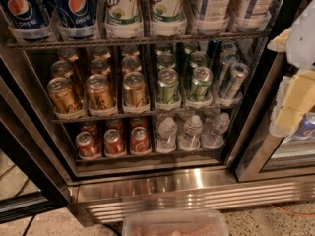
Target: Pick green can from middle shelf of fridge
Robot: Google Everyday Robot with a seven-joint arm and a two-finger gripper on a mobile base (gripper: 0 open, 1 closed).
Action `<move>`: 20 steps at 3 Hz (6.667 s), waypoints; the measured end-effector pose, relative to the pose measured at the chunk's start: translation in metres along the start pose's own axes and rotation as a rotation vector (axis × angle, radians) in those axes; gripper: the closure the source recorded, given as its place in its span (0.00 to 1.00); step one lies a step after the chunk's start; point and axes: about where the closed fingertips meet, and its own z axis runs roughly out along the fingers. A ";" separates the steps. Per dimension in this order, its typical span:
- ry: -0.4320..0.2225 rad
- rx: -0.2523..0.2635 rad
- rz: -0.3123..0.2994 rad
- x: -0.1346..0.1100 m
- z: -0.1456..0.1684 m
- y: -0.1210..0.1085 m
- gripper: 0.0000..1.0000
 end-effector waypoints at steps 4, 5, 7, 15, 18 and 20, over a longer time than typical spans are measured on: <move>-0.167 0.034 0.039 0.001 0.067 0.023 0.00; -0.246 0.086 0.049 -0.002 0.099 0.025 0.00; -0.331 0.172 0.084 -0.013 0.115 0.012 0.00; -0.752 0.708 0.653 -0.043 0.156 -0.031 0.00; -0.756 0.738 0.659 -0.044 0.165 -0.041 0.15; -0.767 0.773 0.666 -0.044 0.177 -0.056 0.11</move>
Offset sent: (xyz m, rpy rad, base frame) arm -0.0022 0.0001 -0.0172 0.0356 -0.0060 -0.0242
